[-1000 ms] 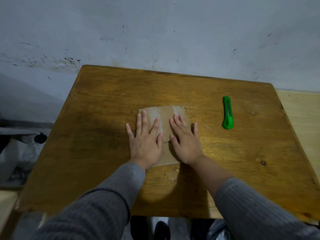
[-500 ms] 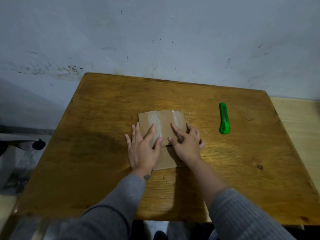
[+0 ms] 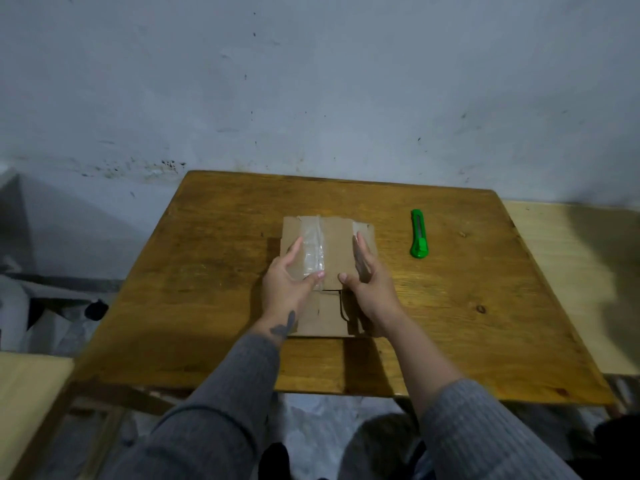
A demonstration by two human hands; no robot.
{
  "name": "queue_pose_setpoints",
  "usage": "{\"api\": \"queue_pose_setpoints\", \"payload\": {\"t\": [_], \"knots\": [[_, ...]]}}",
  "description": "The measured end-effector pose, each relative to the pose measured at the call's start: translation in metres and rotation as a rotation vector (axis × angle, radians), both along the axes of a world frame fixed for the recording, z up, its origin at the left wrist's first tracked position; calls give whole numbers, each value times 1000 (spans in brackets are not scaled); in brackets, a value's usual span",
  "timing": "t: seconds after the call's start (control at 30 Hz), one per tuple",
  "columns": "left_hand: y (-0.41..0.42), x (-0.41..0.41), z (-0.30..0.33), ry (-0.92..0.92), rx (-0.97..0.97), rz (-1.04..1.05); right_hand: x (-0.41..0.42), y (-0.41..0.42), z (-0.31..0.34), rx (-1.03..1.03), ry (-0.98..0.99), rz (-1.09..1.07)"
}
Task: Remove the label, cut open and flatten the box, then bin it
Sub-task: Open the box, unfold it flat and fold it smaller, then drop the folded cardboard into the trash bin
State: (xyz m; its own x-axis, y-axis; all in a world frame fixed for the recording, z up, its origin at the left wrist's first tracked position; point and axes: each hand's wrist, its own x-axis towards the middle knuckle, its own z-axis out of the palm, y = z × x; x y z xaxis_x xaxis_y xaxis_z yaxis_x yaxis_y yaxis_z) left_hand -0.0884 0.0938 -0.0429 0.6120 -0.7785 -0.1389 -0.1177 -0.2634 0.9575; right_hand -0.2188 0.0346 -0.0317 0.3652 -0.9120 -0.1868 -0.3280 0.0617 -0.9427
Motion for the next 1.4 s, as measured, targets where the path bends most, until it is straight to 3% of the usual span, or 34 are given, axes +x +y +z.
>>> {"api": "queue_pose_setpoints", "payload": {"t": [0.1,0.33,0.47,0.57,0.63,0.8,0.93,1.0,1.13,1.23,1.4], "knots": [[20,-15,11,8,-2,-15,-15,20,10,-106,182,28],[61,-60,23,-59,54,-186,-76,84,25,-177,320,38],[90,-94,23,-97,80,-297,-123,119,44,204,117,8],[117,-117,15,-136,85,-396,-158,145,62,330,413,248],[134,-135,9,-155,86,-458,-183,168,67,392,511,291],[167,-200,11,-153,94,-529,-246,218,58,519,133,13],[185,-256,10,-189,96,-602,-292,250,33,323,319,-148],[193,-284,10,-203,90,-628,-316,265,27,299,311,-199],[200,-334,3,-155,83,-666,-381,284,39,561,-156,-212],[196,-362,1,-132,90,-702,-423,279,38,624,-47,-71],[193,-415,-4,-82,108,-625,-475,261,29,487,151,57]]}}
